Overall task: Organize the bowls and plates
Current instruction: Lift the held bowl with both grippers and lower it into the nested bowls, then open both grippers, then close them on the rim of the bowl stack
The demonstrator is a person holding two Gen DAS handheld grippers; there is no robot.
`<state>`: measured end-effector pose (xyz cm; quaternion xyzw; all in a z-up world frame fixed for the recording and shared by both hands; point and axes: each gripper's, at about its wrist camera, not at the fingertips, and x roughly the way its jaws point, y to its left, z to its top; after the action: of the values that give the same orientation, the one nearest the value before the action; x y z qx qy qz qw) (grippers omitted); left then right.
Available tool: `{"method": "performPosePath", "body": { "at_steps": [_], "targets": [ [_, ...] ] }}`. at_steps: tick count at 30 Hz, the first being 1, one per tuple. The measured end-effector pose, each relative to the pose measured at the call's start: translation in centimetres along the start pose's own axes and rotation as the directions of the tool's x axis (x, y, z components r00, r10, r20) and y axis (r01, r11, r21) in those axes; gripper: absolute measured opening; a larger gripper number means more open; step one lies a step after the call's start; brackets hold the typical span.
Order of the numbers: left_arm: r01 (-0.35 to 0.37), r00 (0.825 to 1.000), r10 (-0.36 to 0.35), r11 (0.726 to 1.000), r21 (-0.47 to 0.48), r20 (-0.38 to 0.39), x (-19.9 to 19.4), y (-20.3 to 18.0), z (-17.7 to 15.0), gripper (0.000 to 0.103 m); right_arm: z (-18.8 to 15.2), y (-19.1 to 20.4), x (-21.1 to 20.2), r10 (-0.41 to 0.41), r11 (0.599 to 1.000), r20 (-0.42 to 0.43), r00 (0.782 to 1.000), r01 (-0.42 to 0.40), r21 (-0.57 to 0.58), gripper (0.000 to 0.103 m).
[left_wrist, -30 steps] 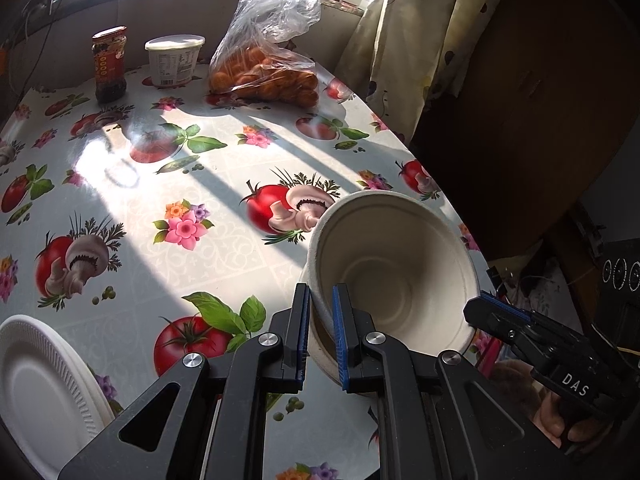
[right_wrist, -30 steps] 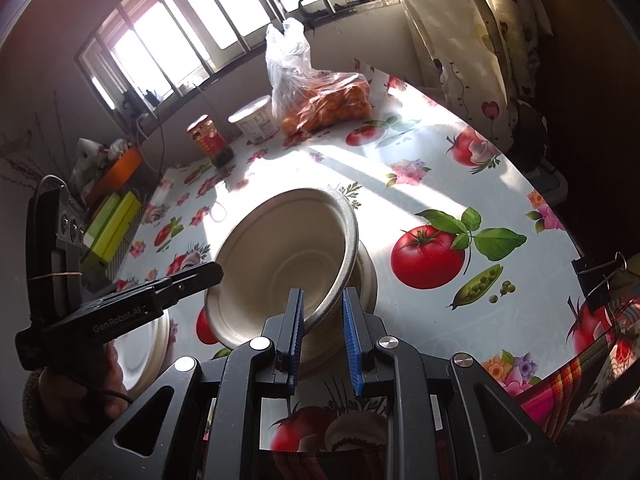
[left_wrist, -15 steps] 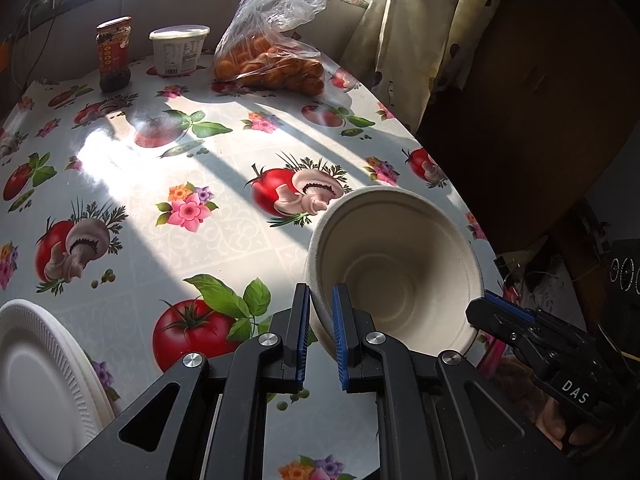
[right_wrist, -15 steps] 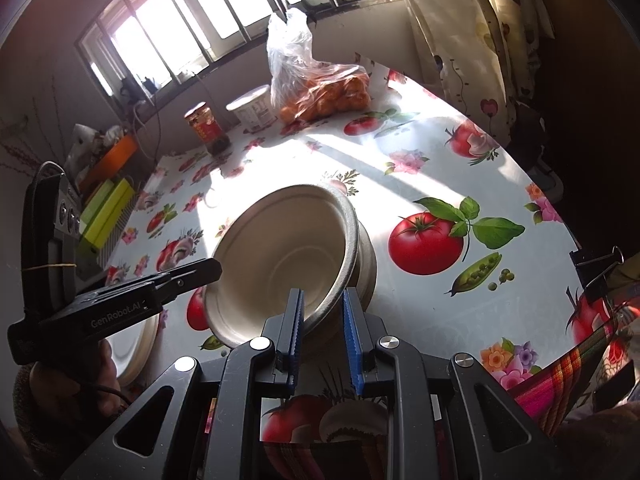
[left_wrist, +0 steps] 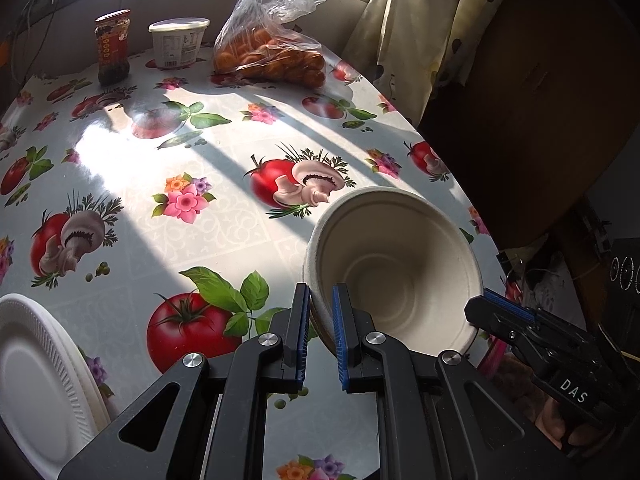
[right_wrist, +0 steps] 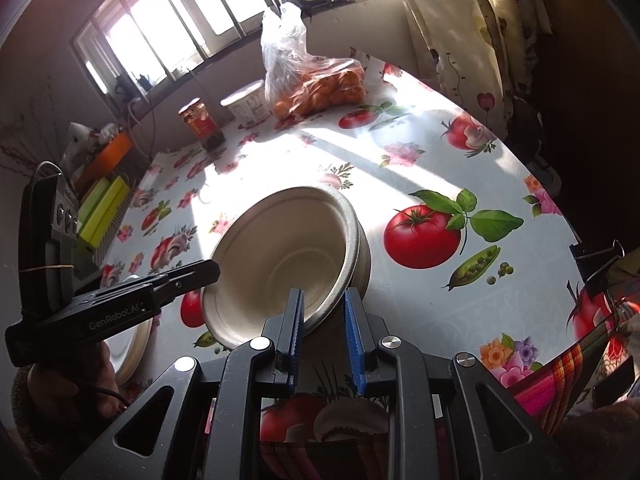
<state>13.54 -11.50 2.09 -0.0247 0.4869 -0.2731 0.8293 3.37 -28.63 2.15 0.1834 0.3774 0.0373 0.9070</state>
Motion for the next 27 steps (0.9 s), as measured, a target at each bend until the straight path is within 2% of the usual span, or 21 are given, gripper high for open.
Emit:
{"method": "performPosePath", "body": {
  "at_steps": [18, 20, 22, 25, 27],
  "targets": [
    [-0.004, 1.000, 0.004, 1.000, 0.003, 0.003, 0.06, 0.05, -0.07, 0.012, -0.06, -0.03, 0.07, -0.004, 1.000, 0.002, 1.000, 0.004, -0.005, 0.022],
    [-0.001, 1.000, 0.001, 1.000, 0.001, 0.005, 0.01, 0.06, -0.03, 0.012, -0.07, 0.00, 0.06, -0.004, 1.000, 0.001, 1.000, 0.004, -0.004, 0.023],
    [0.002, 1.000, -0.002, 1.000, 0.003, 0.010, -0.10, -0.02, -0.03, 0.014, -0.07, 0.02, 0.06, -0.006, 1.000, 0.002, 1.000, 0.006, -0.003, 0.028],
    [0.011, 1.000, -0.011, 1.000, 0.002, 0.012, -0.13, -0.06, -0.01, 0.022, -0.11, -0.12, 0.05, -0.005, 1.000, 0.007, 1.000, 0.005, 0.000, 0.038],
    [0.020, 1.000, -0.020, 1.000, -0.001, 0.014, -0.13, -0.08, 0.04, 0.024, -0.05, -0.24, -0.02, -0.008, 1.000, 0.010, 1.000, 0.008, 0.001, 0.039]
  ]
}}
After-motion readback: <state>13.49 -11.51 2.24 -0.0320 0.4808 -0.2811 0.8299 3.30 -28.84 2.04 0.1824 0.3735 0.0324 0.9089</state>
